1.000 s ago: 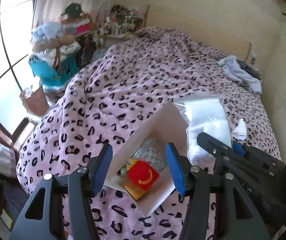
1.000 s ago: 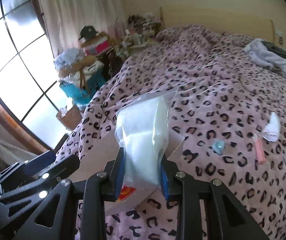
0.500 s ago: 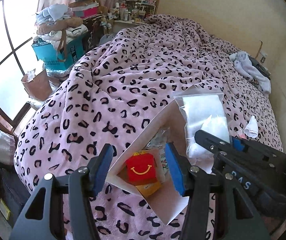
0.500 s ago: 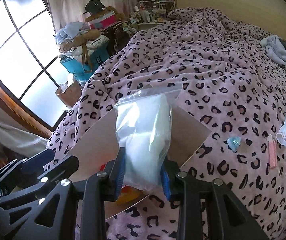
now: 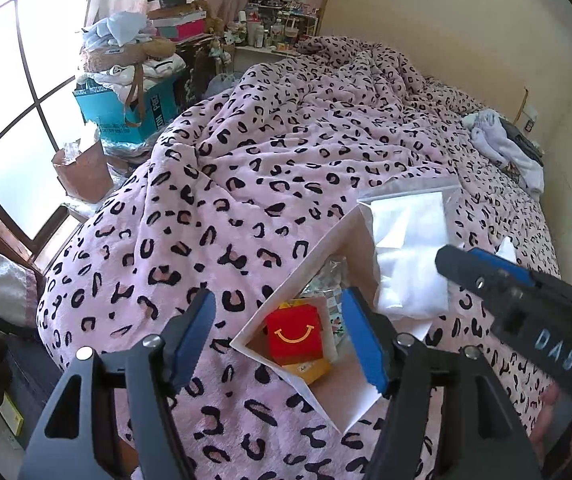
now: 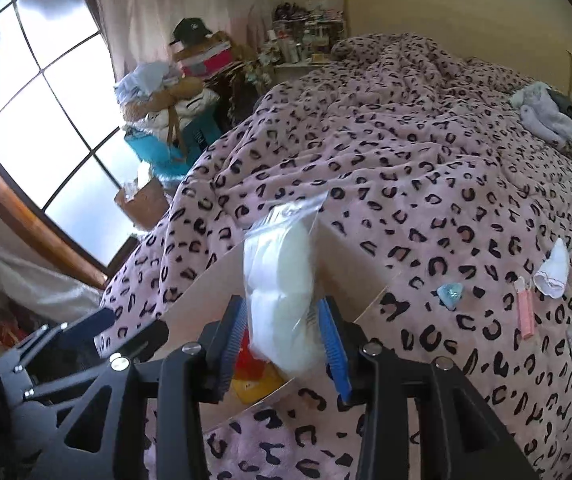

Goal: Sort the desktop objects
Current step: 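Drop the red box into the box with the left tool while the right lowers the pack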

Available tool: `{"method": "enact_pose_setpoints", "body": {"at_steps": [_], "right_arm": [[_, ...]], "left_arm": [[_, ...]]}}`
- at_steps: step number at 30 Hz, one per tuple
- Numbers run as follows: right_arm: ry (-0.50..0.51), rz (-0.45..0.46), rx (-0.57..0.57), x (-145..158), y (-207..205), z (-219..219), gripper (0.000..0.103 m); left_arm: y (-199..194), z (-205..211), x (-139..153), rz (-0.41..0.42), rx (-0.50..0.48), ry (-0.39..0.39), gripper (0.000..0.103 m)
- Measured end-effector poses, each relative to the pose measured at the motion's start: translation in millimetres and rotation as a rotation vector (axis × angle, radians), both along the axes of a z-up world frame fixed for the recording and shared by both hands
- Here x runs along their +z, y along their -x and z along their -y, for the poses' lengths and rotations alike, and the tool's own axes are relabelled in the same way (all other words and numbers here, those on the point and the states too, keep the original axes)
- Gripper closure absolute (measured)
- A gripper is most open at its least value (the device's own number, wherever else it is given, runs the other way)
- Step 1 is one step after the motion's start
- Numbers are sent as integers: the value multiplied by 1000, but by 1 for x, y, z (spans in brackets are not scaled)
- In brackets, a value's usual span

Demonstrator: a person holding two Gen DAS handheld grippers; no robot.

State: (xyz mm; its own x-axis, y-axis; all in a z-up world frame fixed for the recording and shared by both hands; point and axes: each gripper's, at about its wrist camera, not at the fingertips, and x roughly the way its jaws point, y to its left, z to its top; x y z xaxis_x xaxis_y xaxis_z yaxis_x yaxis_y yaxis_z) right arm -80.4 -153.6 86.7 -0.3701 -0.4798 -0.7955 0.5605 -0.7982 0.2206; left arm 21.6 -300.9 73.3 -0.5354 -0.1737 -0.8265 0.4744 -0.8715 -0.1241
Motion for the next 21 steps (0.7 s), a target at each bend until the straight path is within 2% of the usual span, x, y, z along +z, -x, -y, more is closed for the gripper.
{"method": "enact_pose_setpoints", "body": {"at_steps": [4, 7, 10, 16, 19, 21], "right_arm": [[17, 0, -26, -3, 4, -3, 64], [-14, -9, -74, -15, 13, -3, 64], [-23, 6, -66, -25, 18, 2, 64], [-73, 26, -19, -40, 10, 16, 64], [-75, 18, -19, -37, 4, 15, 64], [-39, 6, -37, -27, 1, 8, 64]], "left_arm": [[-3, -2, 3, -4, -2, 0, 36], [-6, -3, 5, -7, -2, -1, 35], [-9, -3, 6, -10, 0, -1, 30], [-14, -3, 6, -11, 2, 2, 29], [-17, -2, 7, -13, 3, 2, 29], [-18, -1, 8, -17, 5, 0, 29]]}}
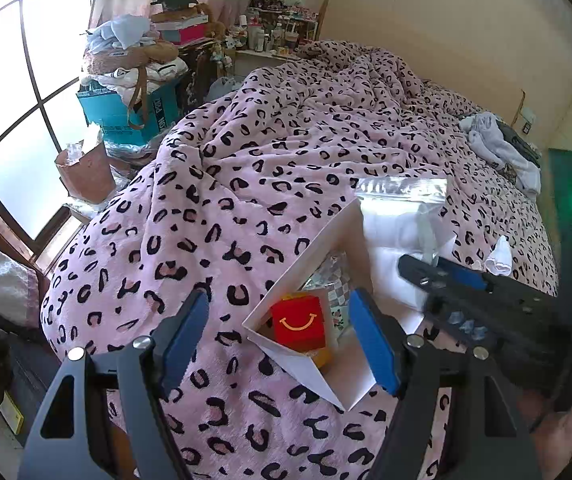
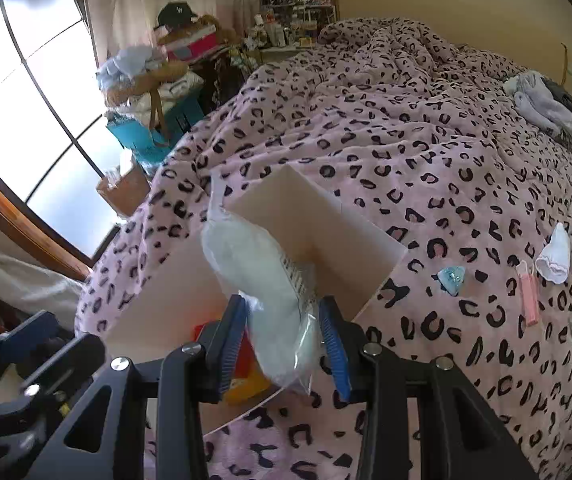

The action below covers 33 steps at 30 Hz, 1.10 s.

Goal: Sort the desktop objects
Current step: 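Drop the red box into the box with the left tool while the right lowers the pack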

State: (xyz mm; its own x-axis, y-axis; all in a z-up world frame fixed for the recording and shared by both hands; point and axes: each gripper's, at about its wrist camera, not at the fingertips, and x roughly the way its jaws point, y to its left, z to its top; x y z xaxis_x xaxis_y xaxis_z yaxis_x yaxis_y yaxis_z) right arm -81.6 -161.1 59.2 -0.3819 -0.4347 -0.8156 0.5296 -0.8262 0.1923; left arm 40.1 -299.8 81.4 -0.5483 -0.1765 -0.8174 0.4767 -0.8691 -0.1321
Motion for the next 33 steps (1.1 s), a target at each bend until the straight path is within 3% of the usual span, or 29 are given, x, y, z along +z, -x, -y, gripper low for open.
{"method": "enact_pose_setpoints", "body": {"at_steps": [5, 12, 18, 26, 33], "right_arm": [[40, -47, -70, 19, 7, -14, 64], [-51, -16, -55, -11, 17, 4, 64], [-83, -37, -23, -8, 12, 11, 64], [13, -68, 11, 26, -11, -8, 64], [106, -11, 77, 25, -12, -5, 64]], "left_arm": [[-3, 2, 3, -10, 6, -7, 29], [-2, 0, 3, -9, -2, -5, 29], [-1, -1, 0, 0, -5, -3, 29], [1, -2, 0, -1, -4, -12, 29], [0, -6, 1, -1, -10, -13, 28]]}}
